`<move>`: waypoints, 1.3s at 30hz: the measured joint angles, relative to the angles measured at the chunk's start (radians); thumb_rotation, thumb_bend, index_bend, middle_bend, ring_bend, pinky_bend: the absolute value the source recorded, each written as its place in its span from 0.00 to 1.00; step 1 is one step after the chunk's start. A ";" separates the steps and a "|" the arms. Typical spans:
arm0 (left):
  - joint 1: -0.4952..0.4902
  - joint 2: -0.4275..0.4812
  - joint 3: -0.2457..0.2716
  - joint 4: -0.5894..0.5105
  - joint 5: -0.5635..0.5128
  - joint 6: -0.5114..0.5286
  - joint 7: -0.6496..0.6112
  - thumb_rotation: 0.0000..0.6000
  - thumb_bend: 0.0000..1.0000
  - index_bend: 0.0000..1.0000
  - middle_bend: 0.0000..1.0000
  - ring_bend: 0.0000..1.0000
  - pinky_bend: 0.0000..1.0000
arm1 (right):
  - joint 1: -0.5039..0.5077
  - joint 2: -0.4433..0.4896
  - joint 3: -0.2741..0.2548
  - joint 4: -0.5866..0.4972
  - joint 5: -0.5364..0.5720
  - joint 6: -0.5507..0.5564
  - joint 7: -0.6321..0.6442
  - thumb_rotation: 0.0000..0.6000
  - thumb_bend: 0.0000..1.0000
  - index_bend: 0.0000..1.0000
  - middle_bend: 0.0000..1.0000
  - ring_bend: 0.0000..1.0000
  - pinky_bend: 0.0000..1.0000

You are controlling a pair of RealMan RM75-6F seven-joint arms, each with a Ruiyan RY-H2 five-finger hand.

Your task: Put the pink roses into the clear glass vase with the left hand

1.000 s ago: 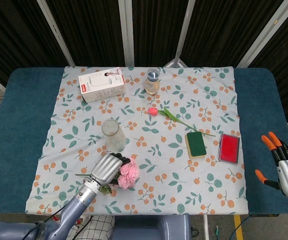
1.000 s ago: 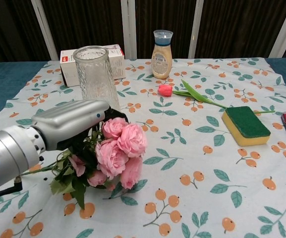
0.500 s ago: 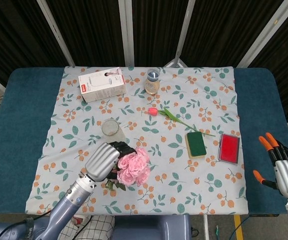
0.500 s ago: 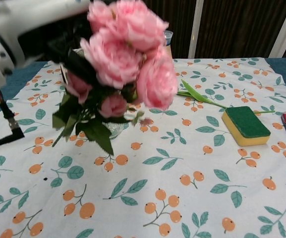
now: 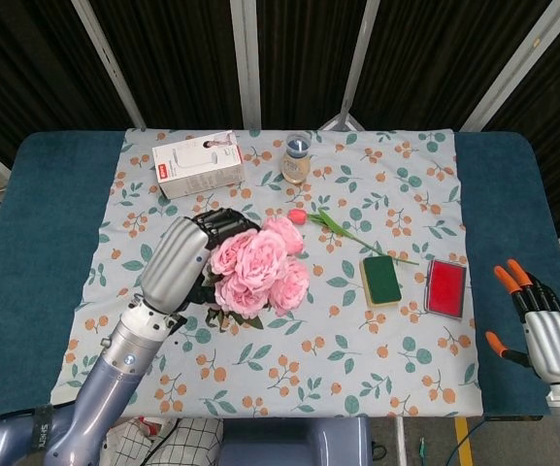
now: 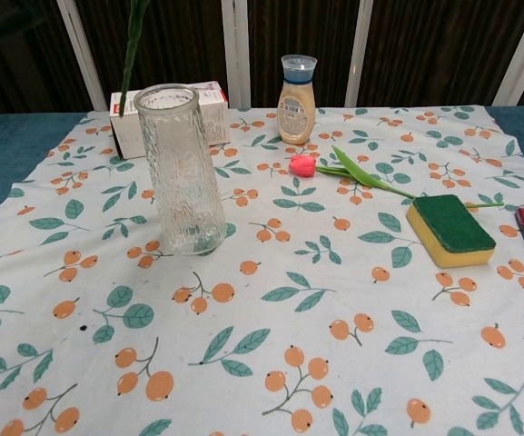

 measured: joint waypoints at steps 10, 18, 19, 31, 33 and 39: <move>-0.077 0.040 -0.119 0.116 -0.130 0.004 -0.099 1.00 0.30 0.48 0.53 0.40 0.45 | 0.008 -0.008 0.001 0.002 0.014 -0.021 -0.014 1.00 0.30 0.12 0.04 0.07 0.14; -0.115 0.011 -0.088 0.271 -0.158 -0.014 -0.187 1.00 0.30 0.48 0.53 0.40 0.45 | 0.008 -0.002 0.003 0.007 0.018 -0.022 0.015 1.00 0.30 0.12 0.04 0.07 0.14; -0.119 0.003 -0.080 0.287 -0.157 -0.017 -0.196 1.00 0.30 0.48 0.53 0.40 0.45 | 0.007 -0.001 0.003 0.007 0.018 -0.020 0.016 1.00 0.30 0.12 0.04 0.07 0.14; -0.175 -0.096 -0.009 0.381 -0.114 -0.034 -0.279 1.00 0.28 0.48 0.52 0.40 0.44 | 0.004 0.006 0.006 0.012 0.015 -0.010 0.044 1.00 0.30 0.12 0.04 0.07 0.14; -0.180 -0.107 0.000 0.390 -0.112 -0.028 -0.274 1.00 0.28 0.47 0.51 0.39 0.44 | 0.003 0.009 0.006 0.012 0.014 -0.008 0.051 1.00 0.30 0.12 0.04 0.07 0.14; -0.176 -0.123 0.044 0.413 -0.111 -0.023 -0.267 1.00 0.28 0.40 0.44 0.31 0.41 | -0.003 0.018 0.008 0.010 0.012 0.004 0.074 1.00 0.30 0.12 0.04 0.07 0.14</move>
